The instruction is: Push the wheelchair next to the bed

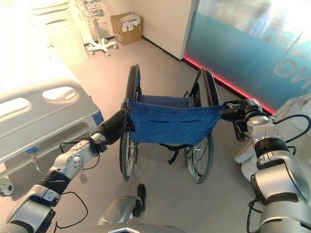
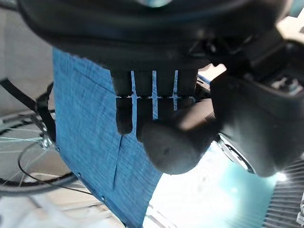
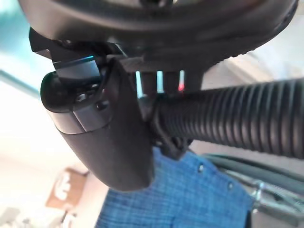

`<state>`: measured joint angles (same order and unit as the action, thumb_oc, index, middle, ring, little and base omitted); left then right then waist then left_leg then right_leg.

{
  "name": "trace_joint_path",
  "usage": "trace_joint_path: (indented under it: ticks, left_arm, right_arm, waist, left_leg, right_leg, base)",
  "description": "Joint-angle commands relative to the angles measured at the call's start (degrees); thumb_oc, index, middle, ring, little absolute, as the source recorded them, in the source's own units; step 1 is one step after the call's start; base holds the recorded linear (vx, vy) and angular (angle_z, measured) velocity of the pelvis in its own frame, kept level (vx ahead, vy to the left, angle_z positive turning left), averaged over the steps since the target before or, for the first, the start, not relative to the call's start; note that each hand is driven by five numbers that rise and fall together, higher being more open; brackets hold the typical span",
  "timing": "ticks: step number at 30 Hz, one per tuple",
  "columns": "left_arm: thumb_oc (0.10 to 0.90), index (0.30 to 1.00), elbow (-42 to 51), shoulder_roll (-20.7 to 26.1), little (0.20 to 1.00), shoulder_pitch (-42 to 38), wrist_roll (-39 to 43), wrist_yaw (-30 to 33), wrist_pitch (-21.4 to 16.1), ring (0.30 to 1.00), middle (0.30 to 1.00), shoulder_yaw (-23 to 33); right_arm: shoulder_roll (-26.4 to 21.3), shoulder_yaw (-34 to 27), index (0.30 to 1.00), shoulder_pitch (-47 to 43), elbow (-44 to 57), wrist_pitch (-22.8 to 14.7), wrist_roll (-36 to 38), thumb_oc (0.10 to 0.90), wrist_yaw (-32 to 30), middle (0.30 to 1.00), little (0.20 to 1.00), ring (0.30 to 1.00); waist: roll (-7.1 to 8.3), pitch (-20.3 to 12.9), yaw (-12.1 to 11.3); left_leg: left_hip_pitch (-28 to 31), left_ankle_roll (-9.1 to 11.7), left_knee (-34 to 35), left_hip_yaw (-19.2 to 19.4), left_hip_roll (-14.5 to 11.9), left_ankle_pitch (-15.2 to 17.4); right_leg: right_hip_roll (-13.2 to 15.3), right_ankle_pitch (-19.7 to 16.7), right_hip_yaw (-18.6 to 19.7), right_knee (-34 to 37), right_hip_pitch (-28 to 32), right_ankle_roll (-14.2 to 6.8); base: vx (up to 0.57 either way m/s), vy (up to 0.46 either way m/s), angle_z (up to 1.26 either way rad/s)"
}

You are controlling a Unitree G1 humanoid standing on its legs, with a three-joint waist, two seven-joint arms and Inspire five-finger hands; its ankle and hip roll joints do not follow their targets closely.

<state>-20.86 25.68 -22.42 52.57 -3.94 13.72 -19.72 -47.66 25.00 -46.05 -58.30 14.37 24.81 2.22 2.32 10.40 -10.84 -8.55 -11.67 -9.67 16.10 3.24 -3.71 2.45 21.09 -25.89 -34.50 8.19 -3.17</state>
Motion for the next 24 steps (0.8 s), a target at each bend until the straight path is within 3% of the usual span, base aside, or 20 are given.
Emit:
trace_joint_path:
  ticks: [1,3,4,5,6,8,9,10,12,13,17,20,22,24]
  left_arm:
    - [0.400,0.300,1.59,-1.37,0.300,-3.19,-0.44,1.45,-1.70,0.300,0.300,-0.51]
    - [0.400,0.300,1.53,-1.89,0.300,-2.91,-1.03,1.62,-2.35,0.300,0.300,-0.93]
    - [0.400,0.300,1.48,-2.23,0.300,-2.88,-2.30,1.11,-2.77,0.300,0.300,-1.16]
    - [0.400,0.300,1.49,-2.23,0.300,-2.89,-2.33,1.11,-2.86,0.300,0.300,-1.18]
    - [0.400,0.300,1.78,-2.02,0.300,-2.66,-2.77,0.69,-3.42,0.300,0.300,-1.41]
    - [0.400,0.300,1.95,-1.97,0.300,-2.51,-3.18,0.76,-3.74,0.300,0.300,-1.45]
    - [0.400,0.300,2.67,-1.47,0.300,-1.82,-4.14,1.64,-5.38,0.300,0.300,-2.10]
    - [0.400,0.300,2.76,-1.39,0.300,-1.74,-4.12,1.60,-5.36,0.300,0.300,-2.20]
    - [0.400,0.300,2.91,-0.54,0.300,-1.17,-4.75,1.26,-5.20,0.300,0.300,-2.69]
    - [0.400,0.300,2.52,-0.35,0.300,-1.07,-4.81,1.05,-5.30,0.300,0.300,-2.90]
    - [0.400,0.300,2.12,0.11,0.300,0.26,-5.22,0.58,-5.82,0.300,0.300,-3.03]
    - [0.400,0.300,1.72,-0.06,0.300,1.20,-5.91,-0.10,-6.04,0.300,0.300,-2.69]
    - [0.400,0.300,1.98,-0.35,0.300,1.21,-4.98,1.19,-5.41,0.300,0.300,-2.00]
    - [0.400,0.300,1.40,-0.49,0.300,0.88,-4.79,2.15,-5.64,0.300,0.300,-1.52]
  right_arm:
    - [2.13,-2.52,0.300,-7.21,9.51,-12.45,1.03,0.400,10.93,0.300,0.300,0.300]
    - [1.96,-2.36,0.300,-7.80,8.86,-12.63,0.37,0.400,11.43,0.300,0.300,0.300]
    - [2.00,-1.99,0.300,-9.43,7.77,-12.39,-0.17,0.400,11.62,0.300,0.300,0.300]
    - [1.99,-1.88,0.300,-9.76,7.63,-12.35,-0.24,0.400,11.65,0.300,0.300,0.300]
    - [1.73,-1.53,0.300,-11.54,7.11,-12.08,-0.27,0.400,11.91,0.300,0.300,0.300]
    - [1.62,-1.42,0.300,-11.90,7.06,-12.13,0.01,0.400,12.13,0.300,0.300,0.300]
    - [1.05,-1.33,0.300,-12.49,7.13,-12.97,-0.30,0.400,12.61,0.300,0.300,0.300]
    - [1.01,-1.22,0.300,-12.56,7.07,-13.05,-0.24,0.400,12.52,0.300,0.300,0.300]
    - [0.68,-0.96,0.300,-13.91,6.83,-12.58,-0.02,0.400,11.81,0.300,0.300,0.300]
    - [0.75,-1.01,0.300,-14.39,6.51,-12.48,-0.22,0.400,12.04,0.300,0.300,0.300]
    - [1.05,-0.84,0.300,-15.49,6.12,-11.51,-0.36,0.400,12.04,0.300,0.300,0.300]
    - [1.01,-0.61,0.300,-14.81,5.18,-11.06,-0.09,0.400,10.40,0.300,0.300,0.300]
    - [1.33,-0.24,0.300,-13.39,5.49,-10.72,-1.06,0.400,9.36,0.300,0.300,0.300]
    - [1.56,0.41,0.300,-12.84,6.37,-10.14,-0.67,0.400,9.03,0.300,0.300,0.300]
  waist:
    - [0.80,-3.89,-1.87]
    - [0.64,-3.78,-1.63]
    - [0.07,-3.72,-1.82]
    - [-0.02,-3.67,-1.74]
    - [-0.16,-2.97,-1.60]
    - [-0.34,-2.70,-1.48]
    - [-0.52,-1.85,-0.43]
    - [-0.25,-1.73,-0.23]
    - [1.17,0.14,2.03]
    - [1.33,0.37,2.50]
    - [1.63,0.79,2.76]
    - [2.35,0.06,3.10]
    - [1.90,-0.79,4.03]
    - [1.42,-1.66,4.93]
  left_leg:
    - [1.07,6.85,-1.90,-3.90,2.28,8.19]
    - [2.78,6.46,-1.10,-5.91,2.82,8.53]
    - [3.36,6.50,-0.93,-7.50,2.44,7.62]
    - [3.49,6.61,-1.02,-7.93,2.43,7.66]
    - [4.82,7.72,-1.32,-10.06,2.33,8.11]
    - [5.29,8.01,-1.39,-10.56,2.18,8.29]
    - [7.08,8.75,-1.16,-12.55,2.17,9.33]
    - [7.25,8.80,-1.29,-12.74,2.43,9.68]
    - [10.67,8.46,-1.72,-16.04,4.47,14.11]
    - [11.59,8.31,-1.77,-17.05,4.72,15.00]
    - [13.78,7.93,-2.34,-18.80,4.90,17.12]
    - [13.28,7.87,-5.77,-20.03,4.90,19.15]
    - [14.22,9.80,-9.22,-19.95,2.74,20.60]
    - [15.34,11.37,-12.08,-19.47,0.89,18.67]
  right_leg:
    - [10.93,-20.43,5.50,-9.36,0.58,-6.12]
    - [11.43,-19.91,6.09,-9.22,-1.24,-5.66]
    - [10.91,-19.26,5.32,-2.85,-2.76,-3.89]
    - [10.81,-19.19,5.20,-1.43,-2.79,-3.73]
    - [11.04,-18.34,5.31,7.60,-4.81,-3.21]
    - [11.02,-18.29,5.28,9.10,-5.13,-3.14]
    - [10.61,-20.08,6.65,16.81,-8.63,-3.78]
    - [10.76,-21.06,7.01,18.62,-9.36,-4.17]
    - [11.76,-30.90,10.96,28.81,-15.81,-8.28]
    - [11.72,-31.92,11.47,31.46,-17.17,-8.77]
    - [11.47,-33.13,11.52,32.98,-18.43,-8.90]
    - [10.90,-31.85,14.43,29.20,-17.11,-8.09]
    - [9.98,-28.24,15.48,24.64,-17.19,-6.97]
    - [8.75,-25.82,15.56,22.89,-17.32,-5.36]
  base:
    - [0.29,0.037,0.42]
    - [0.24,-0.078,0.14]
    - [0.23,-0.150,0.01]
    - [0.25,-0.263,0.05]
    - [0.20,-0.202,0.05]
    - [0.20,-0.187,0.11]
    - [0.21,-0.182,0.27]
    - [0.32,-0.293,0.37]
    - [0.44,-0.357,0.40]
    - [0.38,-0.280,0.38]
    - [0.37,-0.281,0.85]
    - [0.34,-0.393,1.13]
    - [0.31,-0.368,1.25]
    - [0.29,-0.321,0.71]
